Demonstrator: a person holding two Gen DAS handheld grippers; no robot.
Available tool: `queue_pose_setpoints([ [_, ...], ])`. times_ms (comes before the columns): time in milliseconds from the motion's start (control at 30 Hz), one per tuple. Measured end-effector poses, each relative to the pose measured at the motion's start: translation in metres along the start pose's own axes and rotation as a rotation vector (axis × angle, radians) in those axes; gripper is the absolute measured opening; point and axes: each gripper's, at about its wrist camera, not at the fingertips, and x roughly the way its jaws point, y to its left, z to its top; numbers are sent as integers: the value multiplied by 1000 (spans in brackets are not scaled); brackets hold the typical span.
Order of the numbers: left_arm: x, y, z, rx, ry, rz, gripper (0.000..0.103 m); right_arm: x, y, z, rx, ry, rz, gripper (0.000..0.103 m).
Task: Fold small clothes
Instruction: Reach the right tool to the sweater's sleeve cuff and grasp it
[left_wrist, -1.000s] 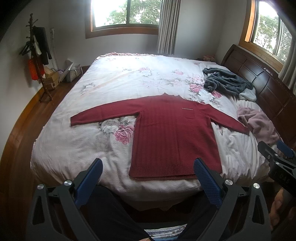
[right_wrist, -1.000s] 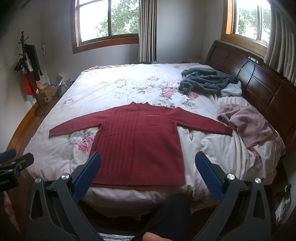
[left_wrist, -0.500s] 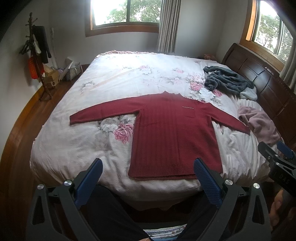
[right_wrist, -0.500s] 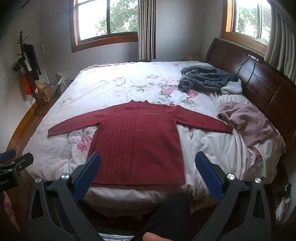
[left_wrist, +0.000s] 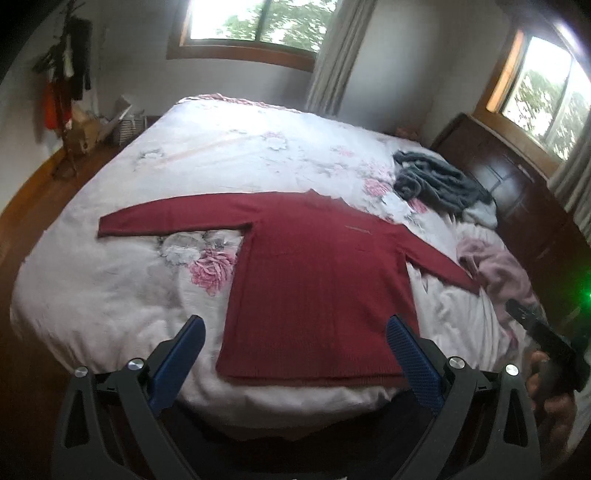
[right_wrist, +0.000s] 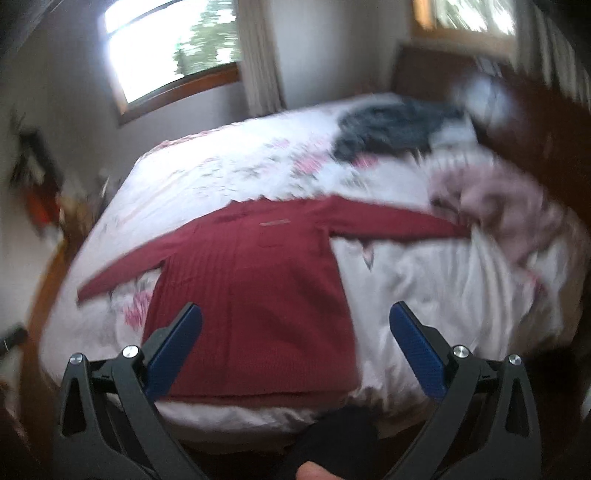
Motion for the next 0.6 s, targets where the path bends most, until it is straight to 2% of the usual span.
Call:
queue_pose_setpoints([
  [67,15,2,0,-12,16,5,99,24,-46,6,139,14,9,100],
  [233,54,0,1,-37,66,-22,99,84,-141,14,382,60,6,98],
  [267,60,0,2,-46,72,-28,99,97,-159,15,420,70,3,89],
  [300,66,1,5,-62,81,-37,99,115,-182,16,473,88,1,71],
  [367,75,3,11,-94,88,-54,99,142,-225,16,605,121,41,57],
  [400,79,4,14,-105,84,-58,99,158,-252,13,710,124,79,55],
  [600,106,4,31,-119,98,-35,99,223,-359,14,1069,26,254,51],
])
